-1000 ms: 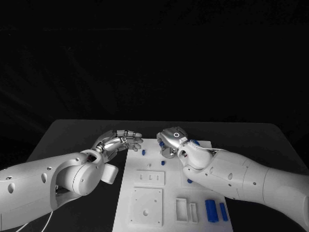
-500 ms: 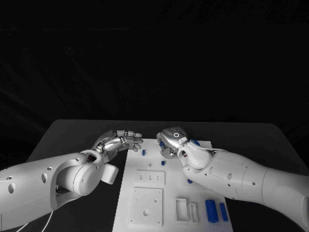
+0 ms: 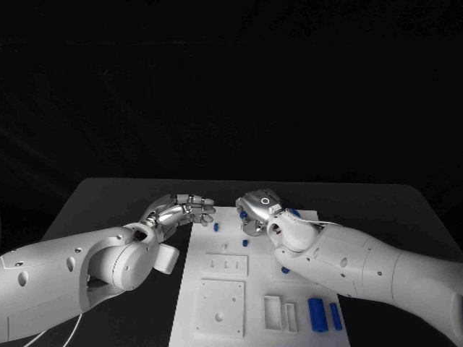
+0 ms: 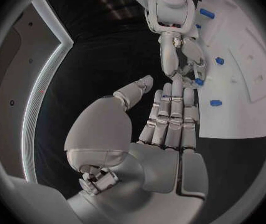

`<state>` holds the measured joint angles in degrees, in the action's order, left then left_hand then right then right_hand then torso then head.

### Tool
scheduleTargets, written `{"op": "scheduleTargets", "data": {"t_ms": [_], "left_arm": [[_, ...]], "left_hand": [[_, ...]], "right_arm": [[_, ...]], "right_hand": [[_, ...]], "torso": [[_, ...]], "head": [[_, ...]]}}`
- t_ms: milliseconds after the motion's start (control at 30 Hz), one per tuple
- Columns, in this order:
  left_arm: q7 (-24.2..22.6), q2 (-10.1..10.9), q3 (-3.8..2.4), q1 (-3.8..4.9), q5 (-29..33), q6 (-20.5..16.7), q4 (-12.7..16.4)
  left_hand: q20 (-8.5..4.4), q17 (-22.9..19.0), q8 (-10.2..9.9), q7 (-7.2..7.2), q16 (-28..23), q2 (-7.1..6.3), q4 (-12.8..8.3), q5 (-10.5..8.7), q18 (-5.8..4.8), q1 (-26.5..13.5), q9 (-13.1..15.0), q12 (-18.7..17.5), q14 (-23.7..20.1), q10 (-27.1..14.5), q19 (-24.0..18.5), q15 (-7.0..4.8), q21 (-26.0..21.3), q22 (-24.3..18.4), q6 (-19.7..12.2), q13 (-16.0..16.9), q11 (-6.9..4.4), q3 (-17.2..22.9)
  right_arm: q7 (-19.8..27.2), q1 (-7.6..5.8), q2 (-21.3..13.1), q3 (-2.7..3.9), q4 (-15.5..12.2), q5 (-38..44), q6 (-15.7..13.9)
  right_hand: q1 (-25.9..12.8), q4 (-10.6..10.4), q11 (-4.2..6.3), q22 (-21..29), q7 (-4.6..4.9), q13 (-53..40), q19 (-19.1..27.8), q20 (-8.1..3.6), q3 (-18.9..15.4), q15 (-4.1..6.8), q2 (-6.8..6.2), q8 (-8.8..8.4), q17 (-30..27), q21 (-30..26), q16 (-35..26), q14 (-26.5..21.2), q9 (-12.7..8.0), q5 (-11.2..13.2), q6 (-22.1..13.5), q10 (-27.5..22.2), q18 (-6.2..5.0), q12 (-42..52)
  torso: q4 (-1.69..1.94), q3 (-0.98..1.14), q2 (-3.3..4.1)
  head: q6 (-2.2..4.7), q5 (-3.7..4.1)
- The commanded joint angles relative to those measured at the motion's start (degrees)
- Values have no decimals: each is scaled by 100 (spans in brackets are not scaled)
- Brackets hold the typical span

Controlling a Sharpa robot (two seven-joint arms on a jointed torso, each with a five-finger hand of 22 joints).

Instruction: Assemble the parts on the task board

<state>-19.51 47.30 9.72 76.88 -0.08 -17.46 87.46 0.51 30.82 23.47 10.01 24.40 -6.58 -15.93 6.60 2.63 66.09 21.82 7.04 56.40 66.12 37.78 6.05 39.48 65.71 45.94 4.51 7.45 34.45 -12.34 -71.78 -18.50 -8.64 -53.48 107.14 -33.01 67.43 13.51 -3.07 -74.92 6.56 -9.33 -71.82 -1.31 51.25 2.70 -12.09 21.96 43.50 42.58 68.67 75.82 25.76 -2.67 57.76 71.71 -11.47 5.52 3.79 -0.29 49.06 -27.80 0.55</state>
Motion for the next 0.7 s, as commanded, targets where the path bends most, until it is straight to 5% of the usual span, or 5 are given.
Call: {"op": "scheduleTargets", "data": {"t_ms": [33,700], "left_arm": [[-6,-24,0,10,-29,51,-4],[-6,-15,0,10,-29,32,-4]], "left_hand": [[-9,10,-32,13,-37,-35,-21,-6,115,-47,6,-41,-34,-21,-44,3,26,-6,-10,-7,43,0],[-8,15,-40,16,-45,-42,-21,-24,113,-45,10,-52,-38,-29,-54,5,31,-8,-16,-9,48,0]], "right_arm": [[4,5,3,-4,34,-68,182],[75,-9,-9,7,20,-340,52]], "right_hand": [[30,-16,-103,-108,47,8,6,-27,-50,-33,-77,-74,-13,32,37,-36,-10,-12,-101,99,-353,-84],[112,-77,-309,-91,229,174,63,-4,-237,-232,-335,-292,-98,8,54,-65,-95,-17,-506,-500,-353,-199]], "torso": [[-3,2,1],[-3,3,-1]], "head": [[-4,4],[-12,-4]]}}
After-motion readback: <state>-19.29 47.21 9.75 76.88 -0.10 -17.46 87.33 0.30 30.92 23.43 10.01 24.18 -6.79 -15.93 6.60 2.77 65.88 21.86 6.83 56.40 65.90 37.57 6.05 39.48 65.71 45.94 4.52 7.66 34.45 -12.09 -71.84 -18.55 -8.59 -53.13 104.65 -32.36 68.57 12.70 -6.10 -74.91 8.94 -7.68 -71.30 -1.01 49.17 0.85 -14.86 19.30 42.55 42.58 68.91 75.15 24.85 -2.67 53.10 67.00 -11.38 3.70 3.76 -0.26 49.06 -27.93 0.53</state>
